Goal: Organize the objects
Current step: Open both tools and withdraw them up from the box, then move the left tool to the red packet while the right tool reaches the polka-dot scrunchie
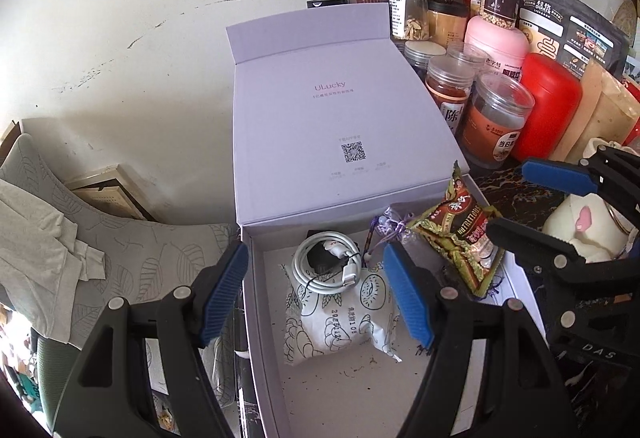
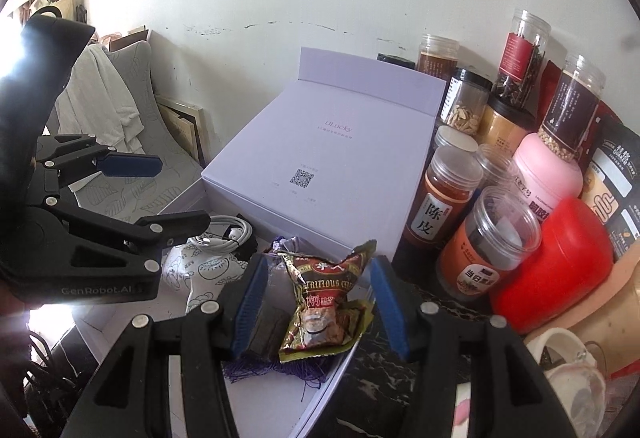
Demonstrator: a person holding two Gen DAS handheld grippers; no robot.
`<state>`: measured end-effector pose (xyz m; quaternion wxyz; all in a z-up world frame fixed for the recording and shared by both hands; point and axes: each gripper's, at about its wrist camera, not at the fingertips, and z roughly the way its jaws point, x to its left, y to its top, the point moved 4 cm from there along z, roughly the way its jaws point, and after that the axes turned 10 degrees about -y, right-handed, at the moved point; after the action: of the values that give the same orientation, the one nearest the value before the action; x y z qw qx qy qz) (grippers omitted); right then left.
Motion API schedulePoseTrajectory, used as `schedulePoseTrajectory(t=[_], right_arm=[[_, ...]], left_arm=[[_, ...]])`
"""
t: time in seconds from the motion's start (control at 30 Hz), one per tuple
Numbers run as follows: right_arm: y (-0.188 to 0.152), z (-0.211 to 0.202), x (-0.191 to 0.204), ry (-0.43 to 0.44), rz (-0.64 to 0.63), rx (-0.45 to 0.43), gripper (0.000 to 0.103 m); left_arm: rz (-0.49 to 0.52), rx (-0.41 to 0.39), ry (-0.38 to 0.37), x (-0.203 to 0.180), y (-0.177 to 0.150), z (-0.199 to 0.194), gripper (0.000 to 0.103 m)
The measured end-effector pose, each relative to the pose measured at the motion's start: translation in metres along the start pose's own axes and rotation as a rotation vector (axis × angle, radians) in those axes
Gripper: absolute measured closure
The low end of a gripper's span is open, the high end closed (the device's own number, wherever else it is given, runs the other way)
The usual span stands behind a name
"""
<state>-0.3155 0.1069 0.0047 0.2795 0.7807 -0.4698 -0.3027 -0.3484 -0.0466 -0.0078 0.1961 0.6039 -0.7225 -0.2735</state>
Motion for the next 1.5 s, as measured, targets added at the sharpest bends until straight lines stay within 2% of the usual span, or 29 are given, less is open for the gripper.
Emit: schedulePoseTrajectory(t=[0.7, 0.8, 1.27, 1.5], right_arm=[[0.004, -0.093, 0.004, -0.037, -0.007, -0.107, 0.047], [0.001, -0.106, 0.005, -0.042, -0.007, -0.12, 0.047], [-0.021, -0.16, 0.01, -0.06, 0.001, -0.144, 0.043], [-0.04, -0.178, 0.015, -0.056, 0.006, -0.14, 0.042]], left_arm=[[-0.008, -0.108, 0.025, -0.022, -0.013, -0.101, 0.034], [-0.008, -0.123, 0.029, -0.026, -0.017, -0.117, 0.029], [-0.013, -0.171, 0.037, -0.05, -0.045, -0.175, 0.022], [-0.011, -0.179, 0.004, -0.07, -0.065, -0.192, 0.019]])
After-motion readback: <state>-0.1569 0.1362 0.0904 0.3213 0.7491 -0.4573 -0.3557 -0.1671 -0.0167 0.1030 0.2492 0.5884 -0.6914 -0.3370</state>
